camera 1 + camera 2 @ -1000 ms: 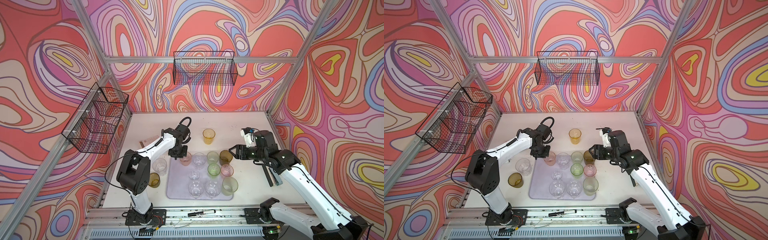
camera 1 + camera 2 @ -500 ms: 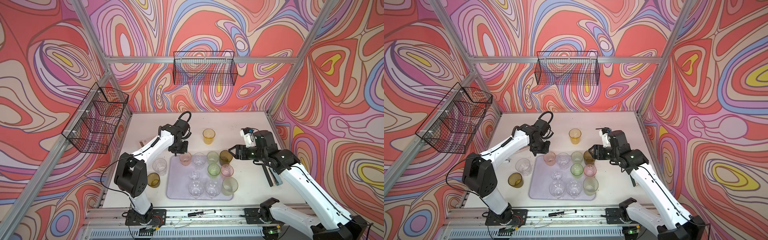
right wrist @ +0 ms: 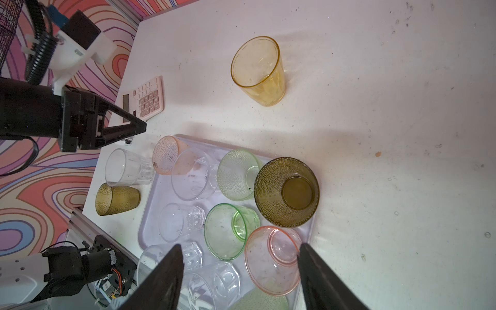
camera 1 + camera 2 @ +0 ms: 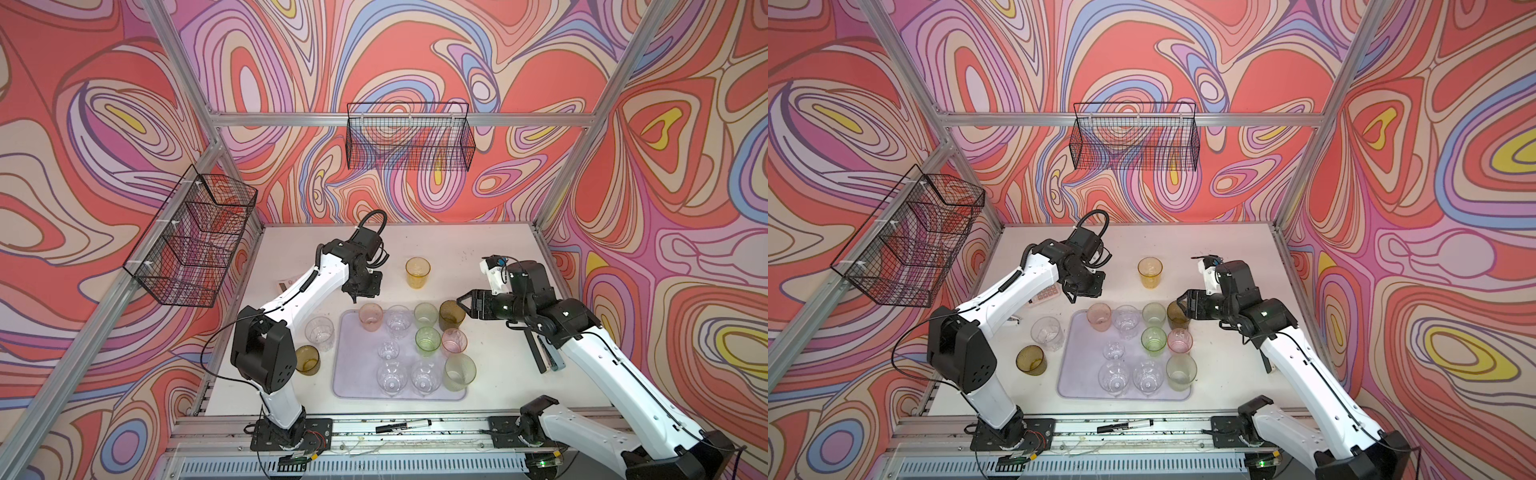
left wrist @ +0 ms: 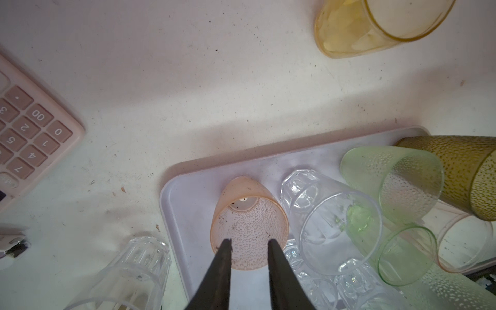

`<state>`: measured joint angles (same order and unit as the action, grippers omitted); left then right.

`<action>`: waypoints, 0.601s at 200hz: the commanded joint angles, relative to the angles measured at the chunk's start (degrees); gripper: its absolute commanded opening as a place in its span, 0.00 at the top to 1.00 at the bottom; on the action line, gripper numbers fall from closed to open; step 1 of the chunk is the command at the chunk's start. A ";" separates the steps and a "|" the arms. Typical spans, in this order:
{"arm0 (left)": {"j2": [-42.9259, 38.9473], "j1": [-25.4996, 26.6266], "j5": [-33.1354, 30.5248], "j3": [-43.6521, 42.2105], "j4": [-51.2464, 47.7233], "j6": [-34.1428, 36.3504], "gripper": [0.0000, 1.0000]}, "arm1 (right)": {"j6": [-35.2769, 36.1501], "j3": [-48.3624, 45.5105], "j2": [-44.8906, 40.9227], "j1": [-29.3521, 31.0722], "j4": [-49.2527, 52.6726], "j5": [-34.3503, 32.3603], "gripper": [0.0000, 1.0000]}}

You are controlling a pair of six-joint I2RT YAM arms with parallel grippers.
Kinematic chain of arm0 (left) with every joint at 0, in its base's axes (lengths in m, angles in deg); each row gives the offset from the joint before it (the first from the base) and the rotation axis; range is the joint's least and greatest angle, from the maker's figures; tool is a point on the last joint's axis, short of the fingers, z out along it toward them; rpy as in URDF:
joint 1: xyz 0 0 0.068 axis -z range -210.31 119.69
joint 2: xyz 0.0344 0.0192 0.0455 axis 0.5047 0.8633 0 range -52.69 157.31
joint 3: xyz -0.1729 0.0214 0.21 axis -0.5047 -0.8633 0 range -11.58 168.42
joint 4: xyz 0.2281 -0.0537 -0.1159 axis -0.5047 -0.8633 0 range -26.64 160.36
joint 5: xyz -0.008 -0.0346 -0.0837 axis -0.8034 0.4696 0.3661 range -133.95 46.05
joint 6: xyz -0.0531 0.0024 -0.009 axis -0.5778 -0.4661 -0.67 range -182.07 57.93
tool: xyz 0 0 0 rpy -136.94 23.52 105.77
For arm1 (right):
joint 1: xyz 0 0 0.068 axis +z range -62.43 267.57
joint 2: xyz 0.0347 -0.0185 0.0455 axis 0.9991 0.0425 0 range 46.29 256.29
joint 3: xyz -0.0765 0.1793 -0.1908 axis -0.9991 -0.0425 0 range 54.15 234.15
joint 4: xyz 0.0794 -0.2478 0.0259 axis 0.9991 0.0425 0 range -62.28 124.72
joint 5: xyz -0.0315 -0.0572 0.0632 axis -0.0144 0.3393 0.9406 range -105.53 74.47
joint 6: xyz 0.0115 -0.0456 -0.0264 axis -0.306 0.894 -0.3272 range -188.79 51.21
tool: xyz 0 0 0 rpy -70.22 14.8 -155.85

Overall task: Place the glasses into the tray
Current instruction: 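Open the left gripper to release the pink cup on the tray, then raise the left gripper and move it over the yellow glass beyond the tray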

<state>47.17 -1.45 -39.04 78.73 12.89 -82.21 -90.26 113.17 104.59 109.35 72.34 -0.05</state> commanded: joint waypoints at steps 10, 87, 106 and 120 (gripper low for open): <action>3.05 0.45 1.16 3.79 -1.80 1.31 0.71 | 0.56 1.18 -0.30 -0.16 0.73 -0.20 0.30; 9.05 0.98 0.70 12.96 -2.46 2.21 0.71 | 0.30 1.45 -0.80 -0.21 1.52 -0.06 0.30; 10.29 0.93 0.68 14.87 -2.34 2.54 0.71 | 0.24 1.31 -1.04 -0.16 1.68 0.04 0.30; 11.66 0.94 0.89 16.97 -2.77 2.72 0.71 | 0.16 1.27 -1.01 -0.18 1.66 0.01 0.30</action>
<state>56.46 -0.66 -37.97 92.17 12.26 -80.72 -90.29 113.17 104.53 109.35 73.12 -0.05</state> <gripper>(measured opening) 0.289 0.705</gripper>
